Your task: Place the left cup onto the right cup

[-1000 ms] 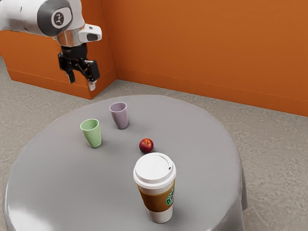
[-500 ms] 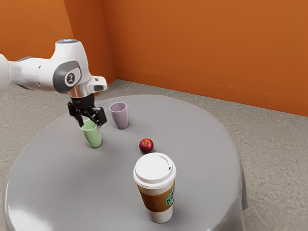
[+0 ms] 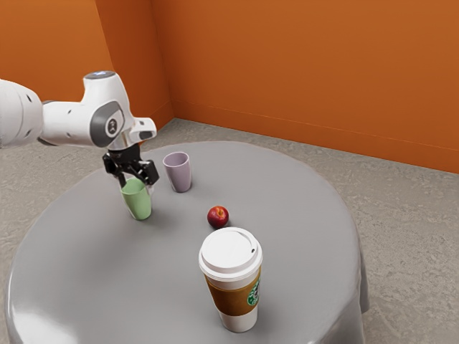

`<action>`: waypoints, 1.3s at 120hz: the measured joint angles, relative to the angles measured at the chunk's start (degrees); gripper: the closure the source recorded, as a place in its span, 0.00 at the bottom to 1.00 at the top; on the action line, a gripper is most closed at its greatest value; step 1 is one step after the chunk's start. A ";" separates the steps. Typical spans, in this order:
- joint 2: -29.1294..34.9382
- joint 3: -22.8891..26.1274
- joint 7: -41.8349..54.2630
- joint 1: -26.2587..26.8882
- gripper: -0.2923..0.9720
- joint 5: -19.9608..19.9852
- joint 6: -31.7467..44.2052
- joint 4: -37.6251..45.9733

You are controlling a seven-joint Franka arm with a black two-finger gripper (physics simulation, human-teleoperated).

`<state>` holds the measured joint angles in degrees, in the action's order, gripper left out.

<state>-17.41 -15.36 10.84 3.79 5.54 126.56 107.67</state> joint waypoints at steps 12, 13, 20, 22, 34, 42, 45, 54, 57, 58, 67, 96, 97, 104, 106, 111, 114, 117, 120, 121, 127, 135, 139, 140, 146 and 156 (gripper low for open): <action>-1.14 0.04 0.53 0.00 0.23 0.66 0.58 -1.17; -1.26 0.04 0.57 0.00 0.23 0.71 0.61 -1.25; -2.06 0.09 0.84 -0.01 0.23 1.06 0.83 -1.84; -2.30 0.11 0.91 0.00 0.23 1.18 0.88 -2.00; -4.44 0.09 1.39 0.00 0.23 2.10 1.10 -4.04; -5.53 0.10 1.69 -0.07 0.23 2.62 1.18 -4.98; -5.85 0.10 1.80 -0.08 0.23 2.85 1.22 -5.15; -6.79 0.08 2.21 -0.18 0.23 3.82 1.30 -5.36; -7.03 0.07 2.34 -0.22 0.24 4.11 1.32 -5.39; -7.11 0.07 2.38 -0.23 0.24 4.19 1.33 -5.39; -7.87 0.07 2.77 -0.29 0.24 4.98 1.39 -5.36; -8.78 -0.09 3.87 -0.53 0.31 6.37 1.47 -5.27; -8.79 -0.09 3.91 -0.54 0.32 6.39 1.47 -5.27; -8.82 -0.11 4.13 -0.59 0.38 6.63 1.48 -5.25; -8.82 -0.12 4.19 -0.61 0.40 6.71 1.48 -5.23; -8.83 -0.15 4.34 -0.67 0.45 6.91 1.48 -5.12; -8.83 -0.16 4.42 -0.68 0.49 7.02 1.48 -5.07; -8.83 -0.17 4.50 -0.69 0.53 7.11 1.49 -5.04; -8.83 -0.18 4.58 -0.70 0.57 7.21 1.48 -5.02; -8.83 -0.18 4.60 -0.70 0.58 7.29 1.48 -5.02; -8.83 -0.19 4.74 -0.71 0.65 7.73 1.44 -5.00; -8.83 -0.24 4.91 -0.71 0.72 8.11 1.38 -4.94; -8.83 -0.26 4.98 -0.71 0.74 8.21 1.35 -4.89; -8.83 -0.29 4.99 -0.71 0.75 8.23 1.35 -4.88; -8.83 -0.74 5.08 -0.71 0.77 8.35 1.30 -4.80; -8.83 -1.06 5.17 -0.72 0.81 8.38 1.17 -4.75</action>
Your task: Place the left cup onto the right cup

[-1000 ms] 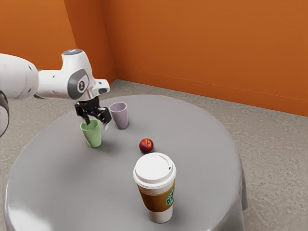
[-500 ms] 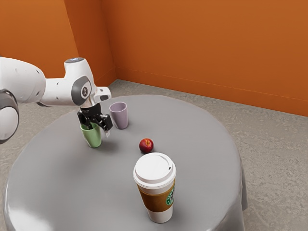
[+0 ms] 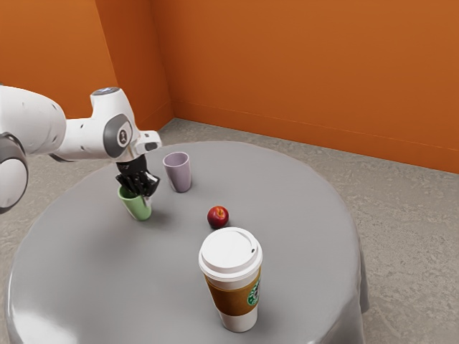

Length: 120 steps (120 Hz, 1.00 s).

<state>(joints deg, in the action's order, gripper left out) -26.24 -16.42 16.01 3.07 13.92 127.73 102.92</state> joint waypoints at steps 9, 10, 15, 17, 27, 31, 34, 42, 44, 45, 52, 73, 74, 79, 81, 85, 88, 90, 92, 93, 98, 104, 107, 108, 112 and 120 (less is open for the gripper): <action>0.00 -0.08 -0.02 0.00 0.83 -0.17 -0.09 0.01; 0.00 -0.08 -0.03 0.00 0.83 -0.20 -0.10 0.01; 0.01 -0.10 -0.09 0.00 0.84 -0.36 -0.13 0.01; 0.01 -0.10 -0.12 0.00 0.84 -0.44 -0.15 0.02; 0.01 -0.11 -0.31 0.01 0.85 -0.96 -0.24 0.08; 0.01 -0.11 -0.40 0.01 0.85 -1.36 -0.27 0.09; 0.05 -0.11 -0.47 0.02 0.85 -1.80 -0.30 0.06; 0.31 -0.08 -0.64 0.06 0.85 -3.30 -0.43 -0.10; 0.39 -0.06 -0.69 0.07 0.85 -3.67 -0.53 -0.20; 0.44 -0.03 -0.71 0.07 0.85 -3.87 -0.59 -0.25; 0.70 0.25 -0.96 0.09 0.85 -5.60 -1.15 -0.99; 0.59 2.24 -2.38 0.12 0.85 -11.38 -6.69 -9.28; 0.57 2.34 -2.46 0.13 0.85 -11.60 -7.05 -9.76; 0.47 2.86 -2.84 0.16 0.85 -12.68 -8.83 -12.17; 0.39 3.07 -2.98 0.17 0.85 -13.10 -9.58 -13.17; 0.06 3.37 -3.27 0.18 0.85 -13.87 -11.09 -15.31; -0.33 3.52 -3.49 0.19 0.85 -14.40 -12.21 -17.03; -0.67 3.59 -3.63 0.19 0.85 -14.70 -12.94 -18.24; -1.07 3.64 -3.76 0.17 0.85 -14.95 -13.65 -19.50; -1.31 3.66 -3.82 0.16 0.85 -15.06 -14.00 -20.16; -2.85 3.72 -4.12 0.11 0.85 -15.53 -15.75 -23.74; -4.62 3.75 -4.44 0.06 0.85 -15.90 -17.67 -27.49; -5.61 3.77 -4.58 0.03 0.85 -16.03 -18.52 -29.35; -5.95 3.79 -4.63 0.03 0.85 -16.06 -18.79 -29.96; -7.42 3.87 -4.80 0.01 0.85 -16.11 -19.82 -32.49; -10.26 4.46 -5.12 -0.04 0.85 -16.06 -21.45 -36.64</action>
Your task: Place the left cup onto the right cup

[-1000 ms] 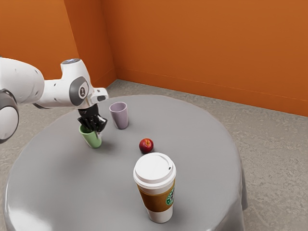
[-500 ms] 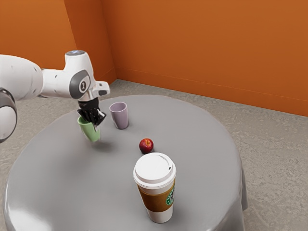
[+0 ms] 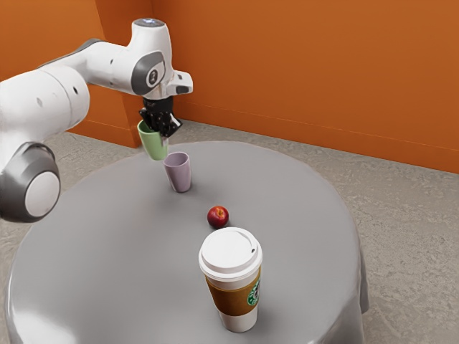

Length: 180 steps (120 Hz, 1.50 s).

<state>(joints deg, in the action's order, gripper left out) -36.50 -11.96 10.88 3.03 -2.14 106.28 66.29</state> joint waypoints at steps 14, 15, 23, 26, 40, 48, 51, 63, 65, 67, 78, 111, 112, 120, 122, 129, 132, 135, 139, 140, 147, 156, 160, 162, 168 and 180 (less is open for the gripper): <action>-2.71 0.22 -0.47 -0.06 0.85 1.07 -1.76 -4.58; -2.79 0.20 -0.50 -0.07 0.85 1.22 -1.83 -4.74; -3.48 0.18 -0.72 -0.12 0.85 2.21 -2.21 -5.79; -3.86 0.18 -0.80 -0.12 0.85 2.48 -2.33 -6.54; -5.89 0.28 -1.12 -0.13 0.85 3.45 -2.57 -8.90; -6.94 0.09 -1.26 -0.13 0.85 4.16 -2.48 -9.61; -7.24 0.06 -1.31 -0.13 0.85 4.36 -2.34 -9.72; -8.60 -0.06 -1.48 -0.13 0.85 5.19 -1.61 -10.52; -8.80 -0.09 -1.51 -0.14 0.85 5.30 -1.51 -10.71; -8.98 -0.10 -1.53 -0.16 0.85 5.40 -1.41 -10.85; -9.50 -0.31 -1.66 -0.26 0.85 5.79 -1.00 -11.17; -9.80 -1.01 -1.80 -0.34 0.85 6.03 -0.47 -11.39; -9.86 -1.01 -1.80 -0.35 0.85 6.03 -0.46 -11.53; -10.82 -1.03 -1.82 -0.38 0.85 6.04 -0.52 -13.25; -10.97 -1.03 -1.82 -0.38 0.85 6.05 -0.52 -13.49; -11.28 -1.03 -1.84 -0.39 0.85 6.08 -0.50 -13.97; -11.38 -1.03 -1.84 -0.41 0.85 6.09 -0.48 -14.13; -11.48 -1.03 -1.85 -0.41 0.85 6.10 -0.47 -14.33; -11.61 -1.03 -1.85 -0.44 0.85 6.11 -0.45 -14.49; -11.64 -1.03 -1.86 -0.45 0.85 6.12 -0.44 -14.51; -11.88 -1.03 -1.87 -0.52 0.85 6.38 -0.40 -14.61; -12.08 -1.03 -1.88 -0.60 0.85 6.63 -0.34 -14.62; -12.13 -1.07 -1.88 -0.63 0.85 6.74 -0.29 -14.59; -12.20 -1.09 -1.89 -0.66 0.85 6.86 -0.27 -14.56; -12.39 -1.42 -1.88 -0.76 0.85 7.24 -0.21 -14.52; -12.57 -1.77 -1.86 -0.82 0.85 7.75 -0.09 -14.49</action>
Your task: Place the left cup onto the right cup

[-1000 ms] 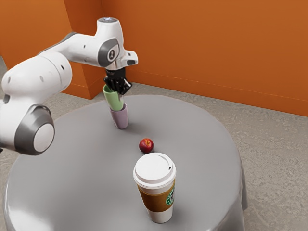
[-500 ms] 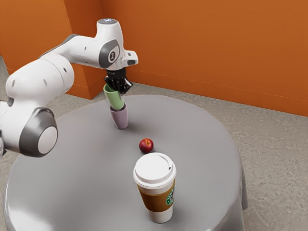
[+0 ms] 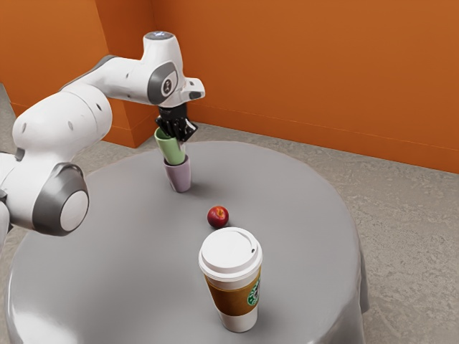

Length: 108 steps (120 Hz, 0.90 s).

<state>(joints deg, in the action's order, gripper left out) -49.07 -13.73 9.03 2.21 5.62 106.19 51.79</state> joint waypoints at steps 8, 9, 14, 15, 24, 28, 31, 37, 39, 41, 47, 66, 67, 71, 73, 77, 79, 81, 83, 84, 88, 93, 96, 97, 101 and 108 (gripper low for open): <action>-0.02 -0.12 0.02 -0.01 0.85 0.17 0.04 0.12; -0.02 -0.13 0.03 -0.01 0.85 0.19 0.05 0.14; -0.05 -0.18 0.04 -0.01 0.85 0.25 0.07 0.23; -0.05 -0.19 0.04 -0.01 0.85 0.27 0.07 0.25; -0.04 -0.22 0.06 -0.01 0.85 0.34 0.10 0.32; -0.04 -0.22 0.09 -0.01 0.79 0.43 0.09 0.33; -0.03 -0.19 0.12 -0.01 0.75 0.49 0.09 0.34; -0.03 -0.17 0.16 -0.01 0.66 0.60 0.07 0.31; -0.03 -0.17 0.17 -0.01 0.63 0.62 0.06 0.30; -0.05 -0.16 0.18 -0.01 0.60 0.64 0.05 0.28; -0.05 -0.16 0.22 -0.01 0.52 0.69 0.03 0.17; 0.08 -0.27 0.31 -0.01 0.37 0.70 -0.62 -0.86; 0.09 -0.29 0.32 -0.01 0.36 0.70 -0.70 -1.04; 0.14 -0.35 0.34 -0.01 0.34 0.68 -1.11 -2.02; 0.17 -0.37 0.34 -0.01 0.34 0.68 -1.39 -2.59; 0.29 -0.39 0.36 -0.01 0.32 0.66 -2.06 -3.79; 0.40 -0.40 0.36 -0.01 0.31 0.66 -2.48 -4.32; 0.54 -0.38 0.35 -0.01 0.31 0.69 -2.99 -4.73; 0.70 -0.37 0.34 -0.01 0.30 0.75 -3.53 -5.06; 0.79 -0.36 0.34 -0.01 0.30 0.83 -3.83 -5.20; 1.48 -0.35 0.32 0.03 0.29 1.61 -5.20 -5.49; 4.01 -0.44 0.29 0.03 0.28 3.18 -6.80 -4.33; 6.16 -0.33 0.27 0.05 0.27 3.97 -7.57 -2.02; 7.00 -0.26 0.26 0.06 0.27 4.20 -7.80 -1.09; 10.74 0.18 0.18 0.11 0.27 4.87 -8.58 3.41; 18.83 2.82 -0.34 0.32 0.26 4.45 -8.97 13.75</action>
<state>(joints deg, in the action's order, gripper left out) -30.25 -10.91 8.69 2.53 10.06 97.22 65.54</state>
